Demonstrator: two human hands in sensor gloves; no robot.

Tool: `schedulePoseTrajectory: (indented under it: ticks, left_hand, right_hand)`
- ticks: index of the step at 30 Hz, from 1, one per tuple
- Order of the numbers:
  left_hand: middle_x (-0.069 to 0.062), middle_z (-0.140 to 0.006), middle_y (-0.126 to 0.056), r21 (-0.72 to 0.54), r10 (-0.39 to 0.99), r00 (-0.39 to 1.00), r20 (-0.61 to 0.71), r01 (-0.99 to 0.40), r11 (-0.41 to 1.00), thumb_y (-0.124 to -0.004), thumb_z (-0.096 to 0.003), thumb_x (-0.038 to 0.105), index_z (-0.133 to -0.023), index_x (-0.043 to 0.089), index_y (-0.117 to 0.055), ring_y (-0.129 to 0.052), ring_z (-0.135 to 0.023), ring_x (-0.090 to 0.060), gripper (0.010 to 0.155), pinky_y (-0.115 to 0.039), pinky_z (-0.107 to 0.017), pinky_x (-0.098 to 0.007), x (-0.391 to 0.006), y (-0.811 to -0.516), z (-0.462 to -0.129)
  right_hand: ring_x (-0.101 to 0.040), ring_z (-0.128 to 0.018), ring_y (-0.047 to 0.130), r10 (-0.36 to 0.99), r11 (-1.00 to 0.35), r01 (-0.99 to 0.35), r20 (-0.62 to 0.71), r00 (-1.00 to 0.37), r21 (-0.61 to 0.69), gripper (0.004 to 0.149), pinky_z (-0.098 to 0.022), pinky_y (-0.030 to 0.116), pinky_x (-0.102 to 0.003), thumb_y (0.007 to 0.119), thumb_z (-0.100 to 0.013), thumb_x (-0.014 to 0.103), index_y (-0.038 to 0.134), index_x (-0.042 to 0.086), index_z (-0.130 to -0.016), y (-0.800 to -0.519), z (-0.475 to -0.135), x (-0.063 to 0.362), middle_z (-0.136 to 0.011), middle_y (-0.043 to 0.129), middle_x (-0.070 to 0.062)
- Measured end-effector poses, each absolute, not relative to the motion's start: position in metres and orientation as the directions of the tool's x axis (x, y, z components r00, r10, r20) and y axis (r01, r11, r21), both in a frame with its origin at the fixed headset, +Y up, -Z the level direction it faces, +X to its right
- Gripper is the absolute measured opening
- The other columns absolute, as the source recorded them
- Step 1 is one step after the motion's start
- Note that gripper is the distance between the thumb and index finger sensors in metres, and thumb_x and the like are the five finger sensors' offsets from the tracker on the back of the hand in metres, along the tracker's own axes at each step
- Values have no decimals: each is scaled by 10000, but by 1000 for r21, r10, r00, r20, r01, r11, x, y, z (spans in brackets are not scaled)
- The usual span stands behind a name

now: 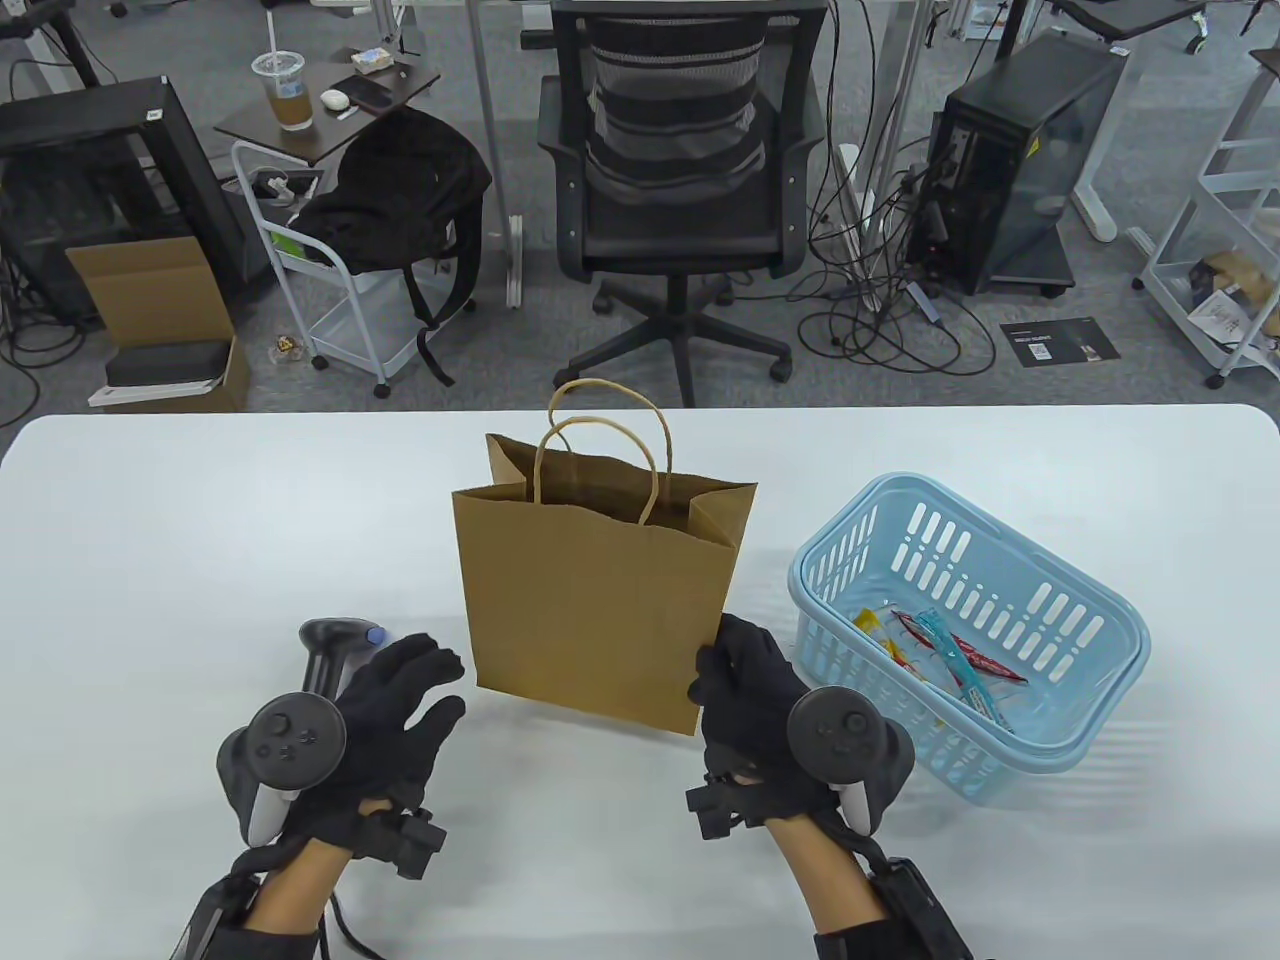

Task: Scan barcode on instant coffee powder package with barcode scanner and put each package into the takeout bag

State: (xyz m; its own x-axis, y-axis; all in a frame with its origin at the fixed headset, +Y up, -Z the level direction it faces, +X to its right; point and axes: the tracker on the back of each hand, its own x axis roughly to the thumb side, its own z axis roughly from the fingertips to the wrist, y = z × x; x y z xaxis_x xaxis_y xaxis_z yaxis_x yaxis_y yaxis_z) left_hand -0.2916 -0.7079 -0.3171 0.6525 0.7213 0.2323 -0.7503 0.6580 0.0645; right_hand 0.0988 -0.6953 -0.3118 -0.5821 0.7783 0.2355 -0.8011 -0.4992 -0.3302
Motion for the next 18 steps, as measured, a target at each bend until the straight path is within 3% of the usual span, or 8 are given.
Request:
schedulePoseTrajectory:
  ticks: [5,18]
  left_hand:
    - [22,-1153,-612,33,729,647,224,-753,657,-816,-442,471,-998,295,-734,-730,-1009,-277,589,-564,-780,-550,-291,-710,-319]
    - [37,-1165,-580,9,691,685,233,-712,702,-798,-446,484,-1005,316,-726,-657,-1060,-289,589,-516,-797,-561,-288,-711,-319]
  right_hand:
    - [-153,-487,1113,751,-551,-763,199,-630,-337,376,-401,979,-340,818,-495,366,769,394,-867,-704,-320,103,-834,908,-21]
    - [-177,-518,1123,794,-529,-788,145,-591,-315,381,-428,984,-355,823,-500,354,764,365,-876,-719,-328,106,-841,901,-50]
